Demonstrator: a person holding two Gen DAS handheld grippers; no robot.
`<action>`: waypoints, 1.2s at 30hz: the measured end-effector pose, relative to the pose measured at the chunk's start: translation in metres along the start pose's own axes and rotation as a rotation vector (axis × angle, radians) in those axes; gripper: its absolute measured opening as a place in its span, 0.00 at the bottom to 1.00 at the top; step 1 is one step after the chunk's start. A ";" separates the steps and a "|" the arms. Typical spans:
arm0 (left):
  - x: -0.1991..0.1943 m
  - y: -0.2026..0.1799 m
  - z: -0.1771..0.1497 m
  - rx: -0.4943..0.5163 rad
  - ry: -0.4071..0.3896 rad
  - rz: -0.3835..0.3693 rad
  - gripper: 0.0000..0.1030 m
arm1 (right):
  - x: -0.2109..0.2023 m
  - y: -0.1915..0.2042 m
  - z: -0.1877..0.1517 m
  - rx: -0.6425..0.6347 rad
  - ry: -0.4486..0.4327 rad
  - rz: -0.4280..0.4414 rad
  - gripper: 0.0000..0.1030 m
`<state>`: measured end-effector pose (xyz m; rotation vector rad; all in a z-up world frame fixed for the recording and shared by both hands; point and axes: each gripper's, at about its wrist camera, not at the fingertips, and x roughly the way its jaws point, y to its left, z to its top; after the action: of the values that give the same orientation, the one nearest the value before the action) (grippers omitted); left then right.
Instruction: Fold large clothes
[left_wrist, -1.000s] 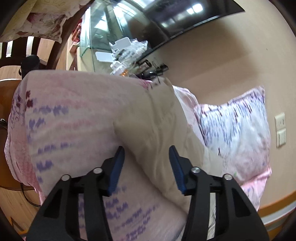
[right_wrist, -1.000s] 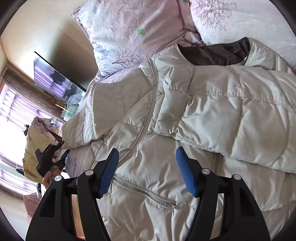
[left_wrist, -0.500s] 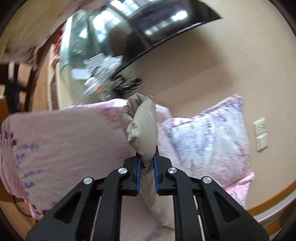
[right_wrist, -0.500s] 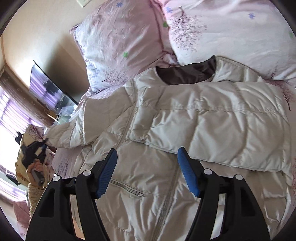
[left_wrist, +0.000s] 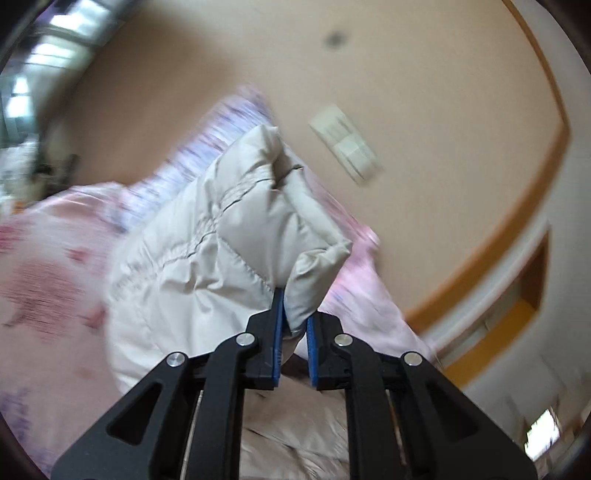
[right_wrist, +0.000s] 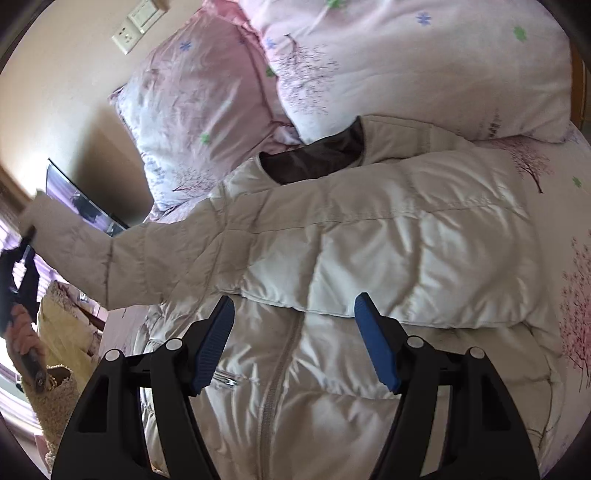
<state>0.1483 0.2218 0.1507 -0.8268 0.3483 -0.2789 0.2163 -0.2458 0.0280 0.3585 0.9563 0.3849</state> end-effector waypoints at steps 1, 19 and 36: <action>0.013 -0.012 -0.009 0.019 0.033 -0.032 0.11 | -0.001 -0.004 0.000 0.009 -0.003 -0.004 0.67; 0.199 -0.052 -0.197 0.069 0.605 -0.072 0.12 | -0.022 -0.069 -0.003 0.141 -0.073 -0.094 0.67; 0.155 -0.063 -0.191 0.176 0.609 -0.105 0.88 | 0.002 -0.055 -0.001 0.167 0.003 0.064 0.67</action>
<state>0.2041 -0.0041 0.0488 -0.5727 0.8380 -0.6533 0.2249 -0.2930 0.0011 0.5420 0.9840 0.3647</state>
